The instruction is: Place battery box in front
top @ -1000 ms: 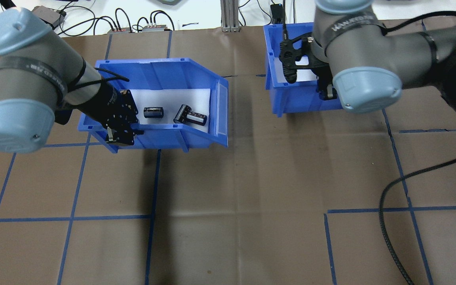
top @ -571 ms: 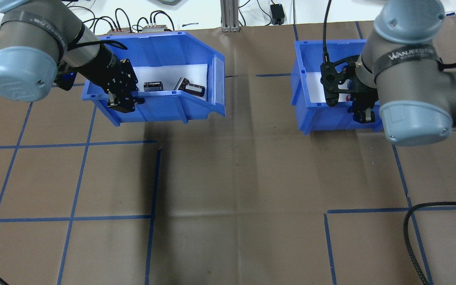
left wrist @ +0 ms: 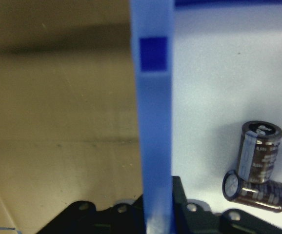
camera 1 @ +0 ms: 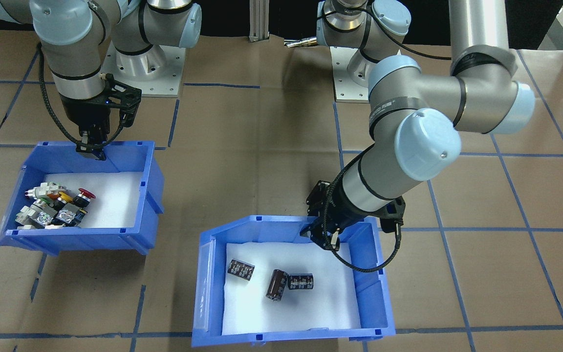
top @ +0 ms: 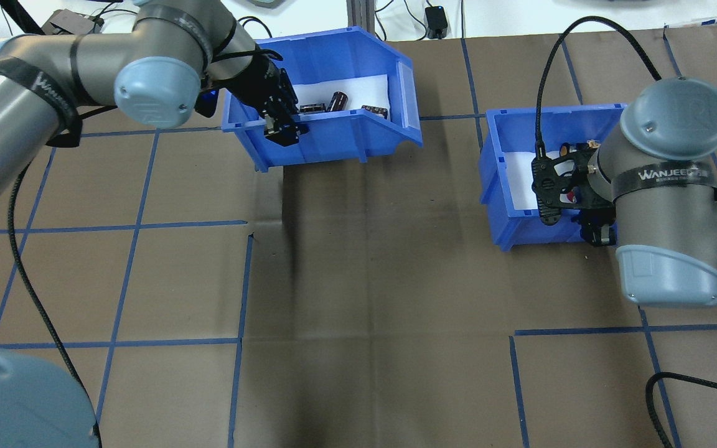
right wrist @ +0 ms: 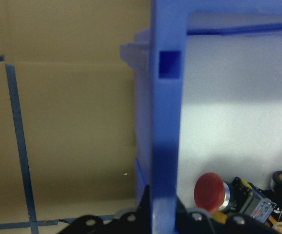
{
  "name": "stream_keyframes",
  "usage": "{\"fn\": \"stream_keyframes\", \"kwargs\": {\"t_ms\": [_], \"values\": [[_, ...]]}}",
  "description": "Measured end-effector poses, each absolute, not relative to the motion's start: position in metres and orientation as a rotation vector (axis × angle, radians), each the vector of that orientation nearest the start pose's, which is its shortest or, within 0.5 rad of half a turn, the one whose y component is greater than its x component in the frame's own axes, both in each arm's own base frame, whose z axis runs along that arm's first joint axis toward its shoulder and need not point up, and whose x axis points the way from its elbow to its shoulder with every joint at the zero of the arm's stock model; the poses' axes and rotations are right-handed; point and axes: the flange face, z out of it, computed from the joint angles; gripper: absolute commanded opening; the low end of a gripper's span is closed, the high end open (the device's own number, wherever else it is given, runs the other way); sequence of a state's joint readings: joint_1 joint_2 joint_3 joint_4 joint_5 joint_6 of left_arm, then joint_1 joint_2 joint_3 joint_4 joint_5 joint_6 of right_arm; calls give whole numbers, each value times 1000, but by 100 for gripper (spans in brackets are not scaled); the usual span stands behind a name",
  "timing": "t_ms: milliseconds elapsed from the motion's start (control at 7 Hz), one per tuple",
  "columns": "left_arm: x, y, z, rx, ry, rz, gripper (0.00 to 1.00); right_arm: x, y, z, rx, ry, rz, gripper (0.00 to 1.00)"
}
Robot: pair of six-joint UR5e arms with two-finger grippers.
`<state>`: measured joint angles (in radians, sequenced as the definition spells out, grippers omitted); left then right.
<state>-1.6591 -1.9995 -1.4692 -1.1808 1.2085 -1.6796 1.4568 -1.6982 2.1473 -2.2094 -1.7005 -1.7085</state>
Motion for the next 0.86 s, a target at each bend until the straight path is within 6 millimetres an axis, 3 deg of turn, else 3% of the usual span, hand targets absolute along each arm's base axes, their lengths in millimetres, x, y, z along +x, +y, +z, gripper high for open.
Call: {"fn": "stream_keyframes", "kwargs": {"t_ms": [286, 571, 714, 857], "values": [[-272, -658, 298, -2437, 2397, 396, 4, 72, -424, 334, -2409, 2359, -14, 0], [-309, -652, 270, -2429, 2389, 416, 6, 71, -417, 331, -2422, 2352, 15, 0], [-318, -646, 265, -2418, 2391, 423, 10, 73, -406, 329, -2426, 2351, 20, 0], [-322, -641, 264, -2410, 2392, 427, 58, 75, -395, 330, -2432, 2350, 18, 0]]}}
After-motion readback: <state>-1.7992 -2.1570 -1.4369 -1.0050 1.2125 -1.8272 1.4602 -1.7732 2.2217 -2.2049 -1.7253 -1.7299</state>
